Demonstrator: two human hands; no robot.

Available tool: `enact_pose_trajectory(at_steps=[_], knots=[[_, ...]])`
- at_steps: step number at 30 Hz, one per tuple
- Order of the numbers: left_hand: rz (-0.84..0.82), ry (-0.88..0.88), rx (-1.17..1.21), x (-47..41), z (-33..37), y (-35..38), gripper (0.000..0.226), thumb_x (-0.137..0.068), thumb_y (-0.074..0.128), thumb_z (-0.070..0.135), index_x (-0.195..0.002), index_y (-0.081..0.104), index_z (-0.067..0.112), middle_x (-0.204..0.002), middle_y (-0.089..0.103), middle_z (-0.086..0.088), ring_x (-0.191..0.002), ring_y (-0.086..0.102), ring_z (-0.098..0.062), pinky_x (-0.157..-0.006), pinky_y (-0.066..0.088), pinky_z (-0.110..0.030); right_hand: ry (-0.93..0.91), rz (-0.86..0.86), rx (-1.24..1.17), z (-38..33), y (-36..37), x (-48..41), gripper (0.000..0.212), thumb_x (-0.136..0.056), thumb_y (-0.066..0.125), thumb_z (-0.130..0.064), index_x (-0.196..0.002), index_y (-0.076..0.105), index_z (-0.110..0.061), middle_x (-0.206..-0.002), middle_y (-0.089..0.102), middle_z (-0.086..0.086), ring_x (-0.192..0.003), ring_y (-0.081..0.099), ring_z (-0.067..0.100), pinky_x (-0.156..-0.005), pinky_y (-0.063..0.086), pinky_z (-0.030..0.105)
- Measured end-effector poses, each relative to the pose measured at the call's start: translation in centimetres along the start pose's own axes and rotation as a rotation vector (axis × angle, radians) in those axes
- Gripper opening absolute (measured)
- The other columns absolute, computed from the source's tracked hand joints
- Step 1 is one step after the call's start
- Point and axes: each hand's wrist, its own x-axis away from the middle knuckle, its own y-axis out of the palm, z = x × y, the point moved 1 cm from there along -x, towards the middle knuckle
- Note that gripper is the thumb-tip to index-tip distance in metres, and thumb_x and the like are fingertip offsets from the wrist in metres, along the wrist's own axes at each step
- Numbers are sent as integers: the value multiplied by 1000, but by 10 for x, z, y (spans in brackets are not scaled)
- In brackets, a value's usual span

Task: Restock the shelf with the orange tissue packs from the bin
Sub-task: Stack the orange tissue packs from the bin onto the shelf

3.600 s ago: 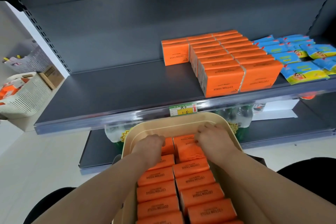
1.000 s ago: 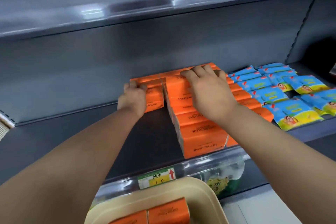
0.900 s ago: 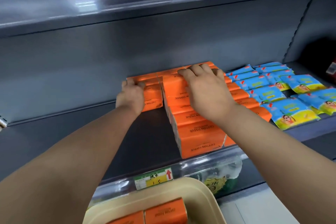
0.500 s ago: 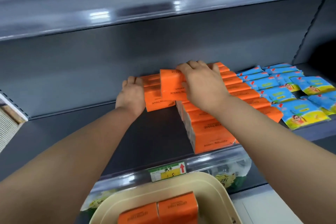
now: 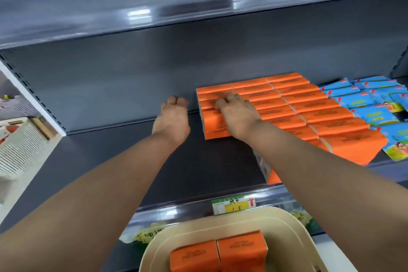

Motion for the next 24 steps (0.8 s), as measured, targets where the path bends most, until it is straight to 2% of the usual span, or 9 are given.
enact_pose_trajectory(at_steps=[3,10,15,19,24], knots=[[4,9,12,-4,-4,4,60,-81,51,-12,-136,41,10,-135,35,-9,-122,39,-26,-90,50,-38,5,34,33,-5,9,-6,56,-80,49,6,-132,42,-14,-132,40,15,-126,37,33,-100,35,45],[13,72,63,-10,-4,14,60,-82,50,-10,-138,40,10,-137,36,-9,-123,41,-25,-92,48,-35,50,64,97,-6,23,-22,59,-84,54,-1,-138,37,-20,-131,41,12,-127,35,32,-100,34,45],[27,94,70,-5,-5,10,60,-83,47,-11,-138,40,11,-138,37,-8,-123,42,-24,-90,44,-31,37,47,104,-10,19,-17,63,-81,56,2,-138,37,-16,-132,41,12,-127,35,32,-101,34,45],[54,88,86,3,-8,-6,59,-83,46,-10,-138,41,13,-136,39,-7,-121,43,-25,-86,44,-32,-17,121,108,-18,2,2,57,-81,51,3,-135,41,-13,-131,42,12,-124,37,32,-98,35,44],[96,115,121,36,-8,-27,55,-86,47,-7,-137,42,13,-137,41,-9,-124,44,-27,-91,44,-37,-91,241,54,-29,-11,53,51,-81,56,-1,-129,48,-17,-128,47,7,-122,41,28,-96,35,42]])
